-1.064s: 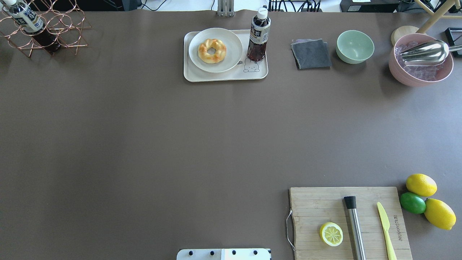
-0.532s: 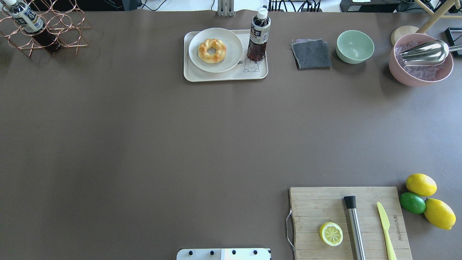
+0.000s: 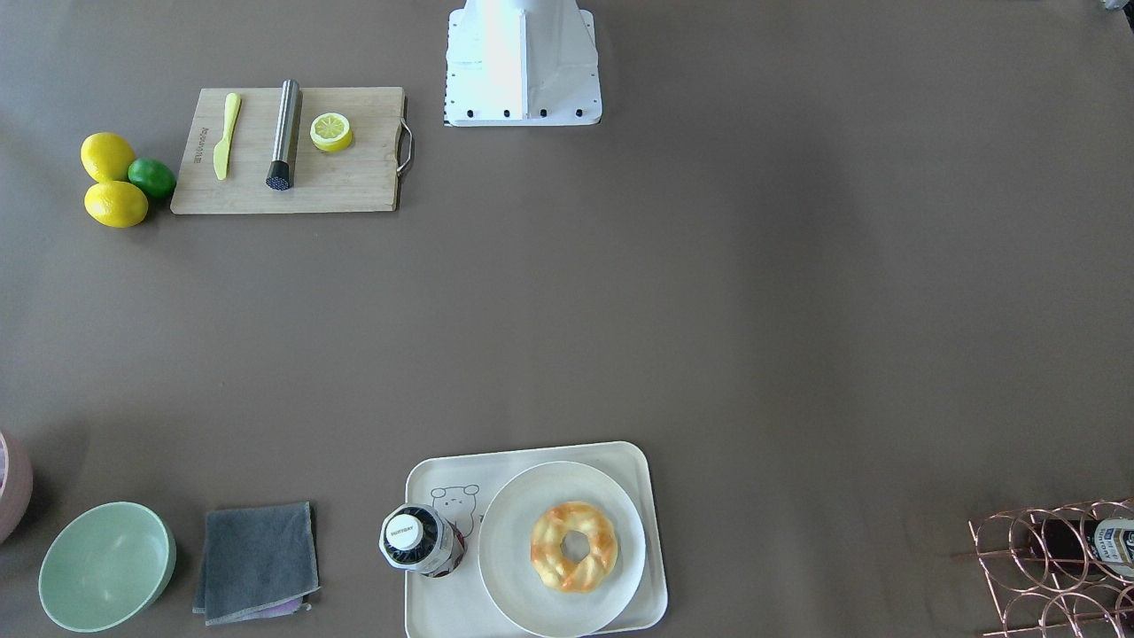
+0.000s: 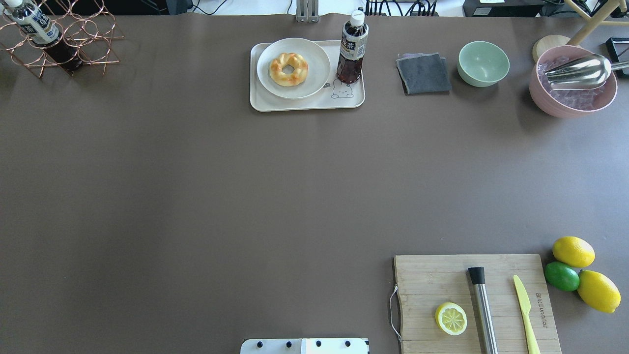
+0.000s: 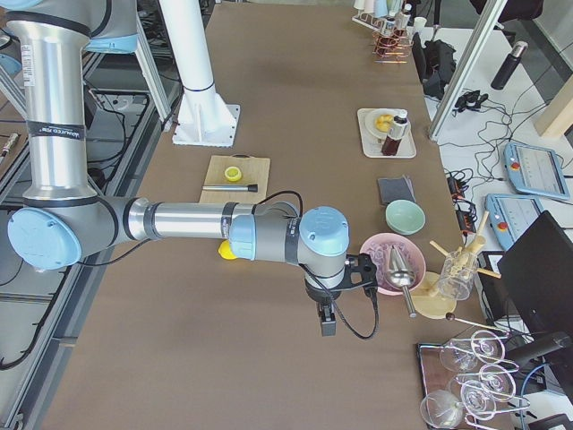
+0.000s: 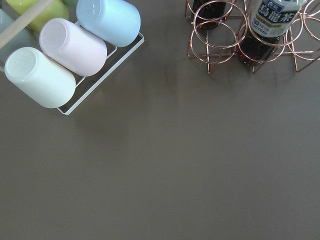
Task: Place donut on tray
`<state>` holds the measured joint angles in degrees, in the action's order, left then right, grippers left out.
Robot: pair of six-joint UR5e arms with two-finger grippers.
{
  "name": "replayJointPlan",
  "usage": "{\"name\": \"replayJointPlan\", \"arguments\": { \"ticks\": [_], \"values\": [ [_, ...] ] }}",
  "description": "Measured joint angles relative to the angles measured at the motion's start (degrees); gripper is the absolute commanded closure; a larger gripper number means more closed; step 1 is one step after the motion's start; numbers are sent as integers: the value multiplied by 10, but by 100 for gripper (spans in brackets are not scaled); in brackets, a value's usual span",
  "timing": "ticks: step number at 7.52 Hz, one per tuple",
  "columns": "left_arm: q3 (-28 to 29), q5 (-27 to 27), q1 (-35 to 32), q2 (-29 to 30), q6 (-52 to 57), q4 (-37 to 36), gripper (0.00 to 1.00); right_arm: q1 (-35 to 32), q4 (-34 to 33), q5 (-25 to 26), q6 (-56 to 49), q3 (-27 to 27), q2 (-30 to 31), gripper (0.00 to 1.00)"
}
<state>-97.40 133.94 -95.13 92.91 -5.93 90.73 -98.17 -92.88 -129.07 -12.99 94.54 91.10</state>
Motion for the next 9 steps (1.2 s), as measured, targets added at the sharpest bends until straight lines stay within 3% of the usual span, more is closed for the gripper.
{"name": "replayJointPlan", "arguments": {
  "ticks": [9],
  "values": [
    [3,-6,-3,-28,0,0,2,0,2,-15,-3,4,19,0]
  ]
}}
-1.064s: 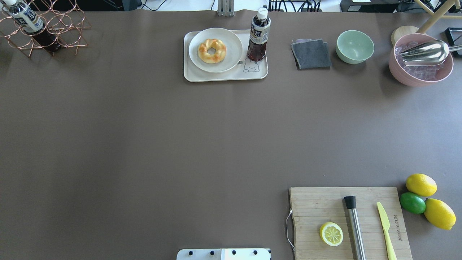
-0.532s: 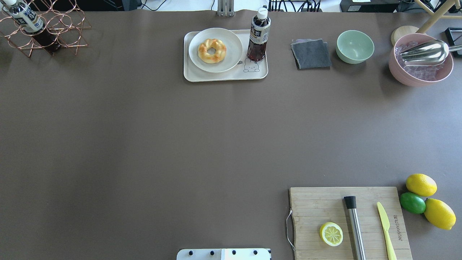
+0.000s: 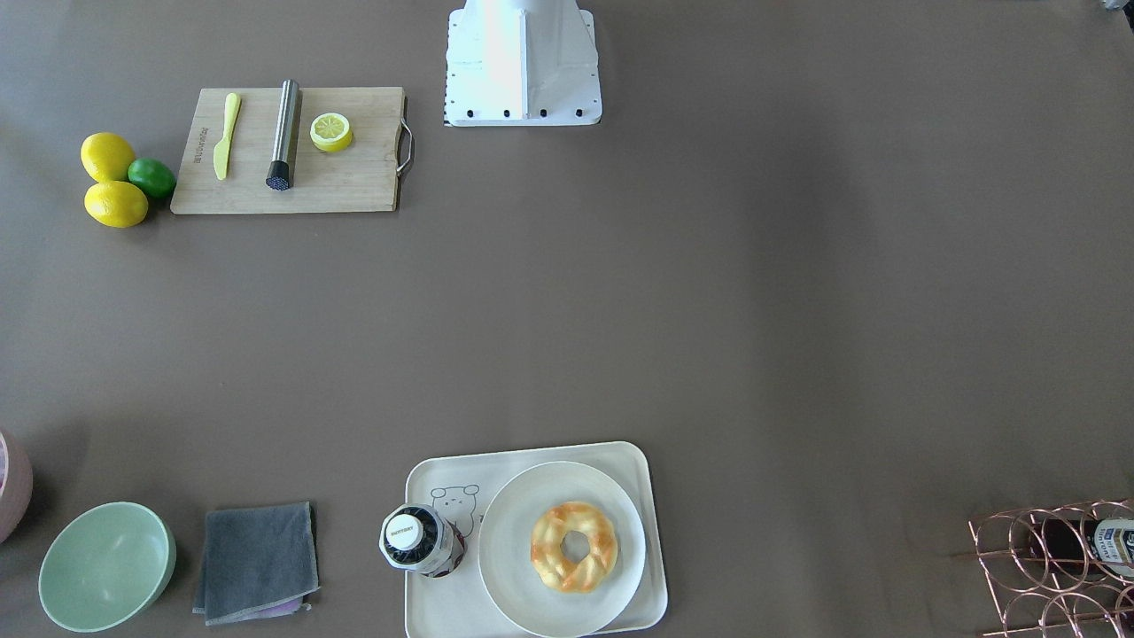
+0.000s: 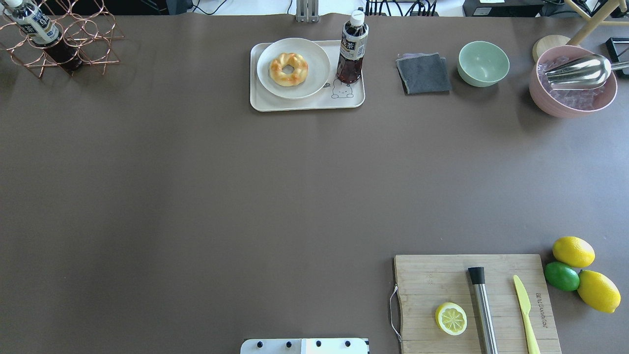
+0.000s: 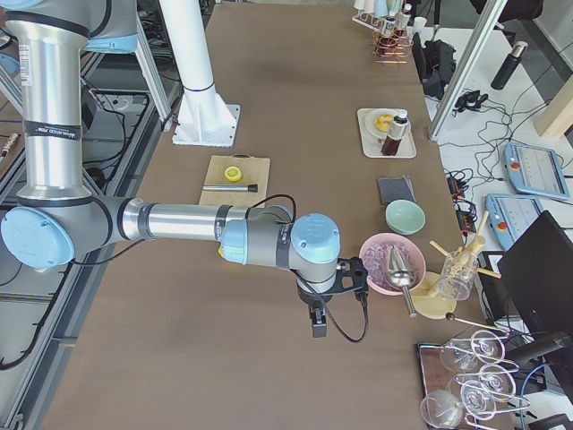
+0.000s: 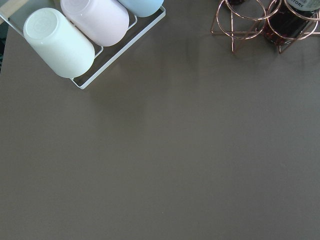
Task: Place donut on tray
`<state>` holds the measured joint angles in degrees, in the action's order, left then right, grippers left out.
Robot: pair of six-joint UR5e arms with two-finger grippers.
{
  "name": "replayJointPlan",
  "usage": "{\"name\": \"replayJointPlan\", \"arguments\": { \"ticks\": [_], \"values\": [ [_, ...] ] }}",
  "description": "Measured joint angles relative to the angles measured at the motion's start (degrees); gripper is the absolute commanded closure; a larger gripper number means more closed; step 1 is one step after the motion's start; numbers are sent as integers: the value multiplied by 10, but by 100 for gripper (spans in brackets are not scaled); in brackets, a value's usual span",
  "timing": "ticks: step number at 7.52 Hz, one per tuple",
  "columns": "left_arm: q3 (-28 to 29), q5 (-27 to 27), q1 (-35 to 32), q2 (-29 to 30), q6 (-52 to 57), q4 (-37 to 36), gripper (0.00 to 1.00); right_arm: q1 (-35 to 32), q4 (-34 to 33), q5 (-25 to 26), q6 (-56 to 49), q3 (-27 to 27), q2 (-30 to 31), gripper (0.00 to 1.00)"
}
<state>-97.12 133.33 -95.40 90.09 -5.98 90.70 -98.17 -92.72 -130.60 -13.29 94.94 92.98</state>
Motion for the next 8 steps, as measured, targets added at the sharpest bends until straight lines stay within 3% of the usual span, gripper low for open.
{"name": "replayJointPlan", "arguments": {
  "ticks": [8],
  "values": [
    [-1,0,0,-3,0,0,2,2,1,-5,-2,4,13,0]
  ]
}}
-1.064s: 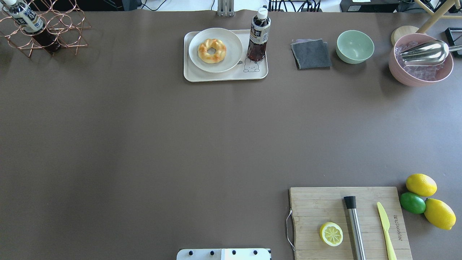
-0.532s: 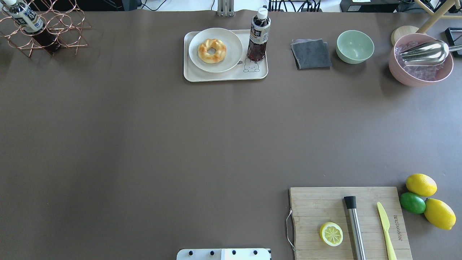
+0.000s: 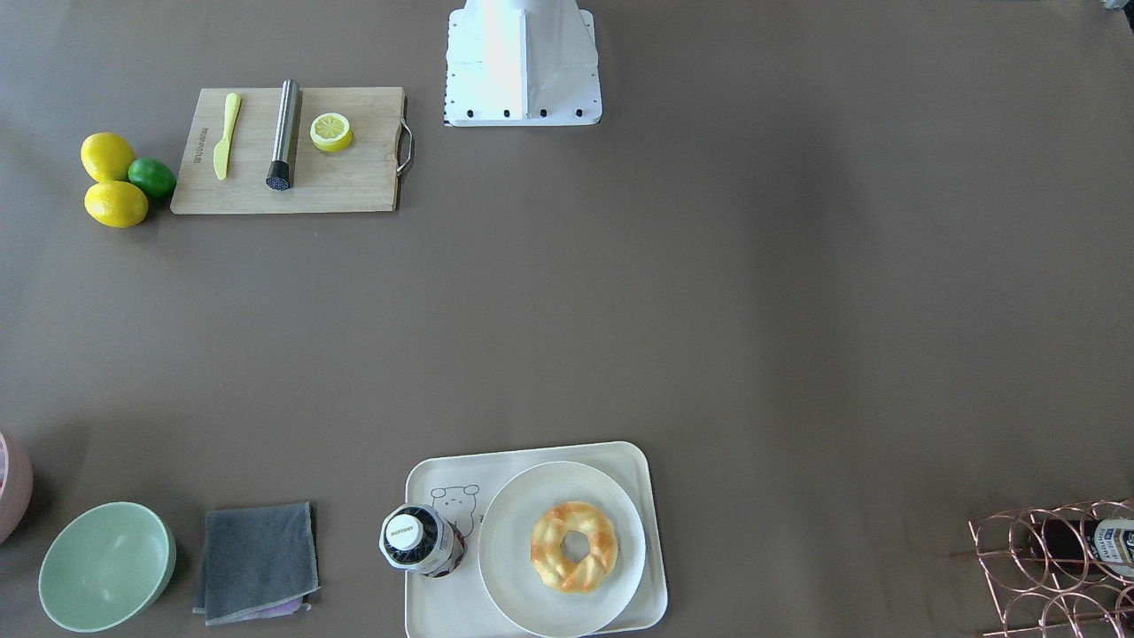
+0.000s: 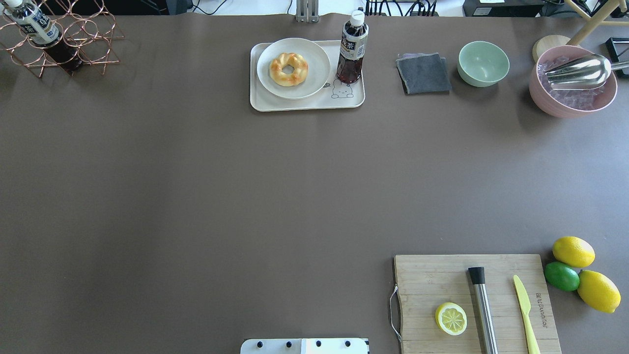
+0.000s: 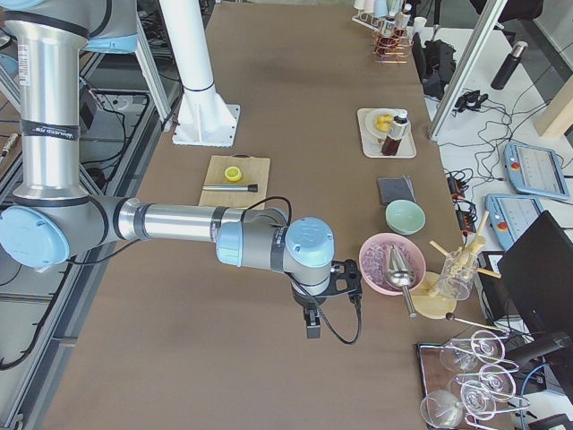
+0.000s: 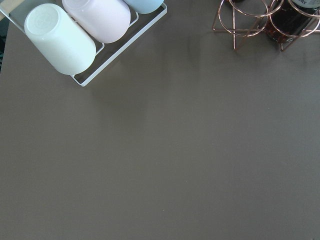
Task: Place donut on tray
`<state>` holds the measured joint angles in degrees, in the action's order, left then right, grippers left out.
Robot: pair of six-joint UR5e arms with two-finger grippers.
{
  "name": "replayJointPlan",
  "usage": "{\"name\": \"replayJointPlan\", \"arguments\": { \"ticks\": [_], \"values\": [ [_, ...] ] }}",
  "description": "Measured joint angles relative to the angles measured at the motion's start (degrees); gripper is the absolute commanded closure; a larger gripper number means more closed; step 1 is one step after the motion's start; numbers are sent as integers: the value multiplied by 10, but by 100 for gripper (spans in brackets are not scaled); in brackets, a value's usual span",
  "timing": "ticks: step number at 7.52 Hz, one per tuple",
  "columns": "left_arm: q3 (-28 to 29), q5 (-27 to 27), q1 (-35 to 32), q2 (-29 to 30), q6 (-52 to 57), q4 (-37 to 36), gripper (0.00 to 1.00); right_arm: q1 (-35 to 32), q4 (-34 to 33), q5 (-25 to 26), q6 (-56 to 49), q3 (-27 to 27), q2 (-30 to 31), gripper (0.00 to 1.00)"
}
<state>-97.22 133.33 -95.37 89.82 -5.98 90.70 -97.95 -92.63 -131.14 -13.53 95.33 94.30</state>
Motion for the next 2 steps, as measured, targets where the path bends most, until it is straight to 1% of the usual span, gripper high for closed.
{"name": "replayJointPlan", "arguments": {
  "ticks": [2],
  "values": [
    [0,0,0,0,0,0,2,2,0,-4,0,0,0,0]
  ]
}}
